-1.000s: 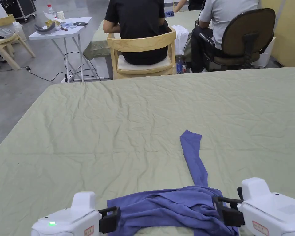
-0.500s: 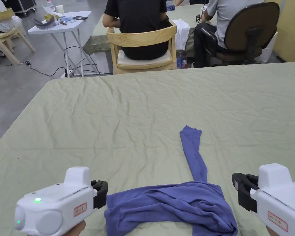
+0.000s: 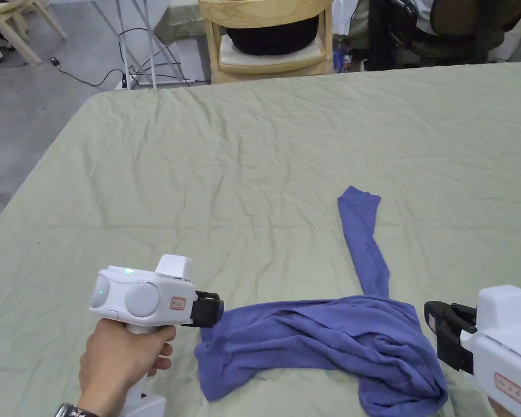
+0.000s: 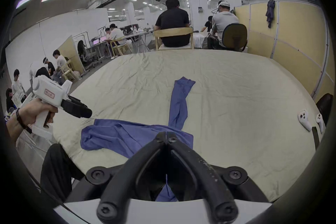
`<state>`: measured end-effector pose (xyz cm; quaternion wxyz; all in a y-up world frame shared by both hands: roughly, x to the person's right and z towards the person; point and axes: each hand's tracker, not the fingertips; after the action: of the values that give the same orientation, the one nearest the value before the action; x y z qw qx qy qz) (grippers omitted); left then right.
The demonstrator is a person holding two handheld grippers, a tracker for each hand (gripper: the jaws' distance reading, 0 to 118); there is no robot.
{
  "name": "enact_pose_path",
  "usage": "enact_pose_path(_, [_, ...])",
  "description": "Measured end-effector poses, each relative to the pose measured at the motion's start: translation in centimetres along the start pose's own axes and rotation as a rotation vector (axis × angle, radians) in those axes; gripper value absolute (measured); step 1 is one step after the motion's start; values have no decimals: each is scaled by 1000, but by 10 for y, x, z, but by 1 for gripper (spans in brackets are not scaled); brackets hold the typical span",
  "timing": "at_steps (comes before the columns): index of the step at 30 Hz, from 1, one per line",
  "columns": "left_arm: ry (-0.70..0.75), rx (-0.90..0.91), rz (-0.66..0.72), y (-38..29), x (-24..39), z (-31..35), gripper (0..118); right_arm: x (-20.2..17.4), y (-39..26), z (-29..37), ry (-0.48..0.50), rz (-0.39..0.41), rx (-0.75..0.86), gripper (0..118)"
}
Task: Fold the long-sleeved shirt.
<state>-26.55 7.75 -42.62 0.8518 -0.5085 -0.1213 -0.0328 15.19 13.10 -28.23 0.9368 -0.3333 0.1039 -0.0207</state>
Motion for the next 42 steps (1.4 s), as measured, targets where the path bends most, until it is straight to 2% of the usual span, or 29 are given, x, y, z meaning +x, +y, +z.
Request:
enact_pose_path(9, [-44,-151,81,-10,-12,-69,69,11,-9,-28,-6,-44,-71,2])
enact_pose_path(11, [-31,-121,56,-17,-8,-76,68,12,-12,-32,-8,-46,-88,2])
enact_pose_path(13, [-12,-123,44,-15,-4,-73,62,13,-13,-34,-7,-43,-93,2])
enact_pose_path(14, [-10,-128,38,-14,-4,-73,56,14,-13,-35,-6,-45,-93,2])
enact_pose_path(16, [-2,-120,24,-15,-2,-70,18,15,-13,-36,-4,-50,-93,2])
enact_pose_path(17, [10,-103,25,-16,-1,-67,7,15,-12,-36,-6,-53,-92,2])
enact_pose_path(21, [7,-61,75,-20,-5,-60,5,18,-10,-35,-8,-52,-85,2])
enact_pose_path(25, [23,-48,54,-22,1,-57,3,27,2,-39,-54,-35,-98,2])
enact_pose_path(28, [32,-40,42,-21,3,-52,3,44,20,-48,-82,-59,-137,4])
enact_pose_path(29, [36,-30,35,-21,4,-49,3,51,27,-53,-78,-66,-153,10])
enact_pose_path(31, [45,-20,15,-21,7,-45,3,62,40,-67,-69,-51,-188,47])
enact_pose_path(32, [43,-22,12,-20,13,-40,3,67,45,-76,-79,-51,-218,58])
enact_pose_path(38, [-4,-23,71,-25,16,-44,3,82,48,-143,-7,-92,-425,58])
enact_pose_path(40, [4,-55,57,-29,19,-53,3,78,44,-160,-9,-70,-452,57])
enact_pose_path(42, [4,-49,72,-31,20,-57,3,73,38,-172,-6,-49,-465,40])
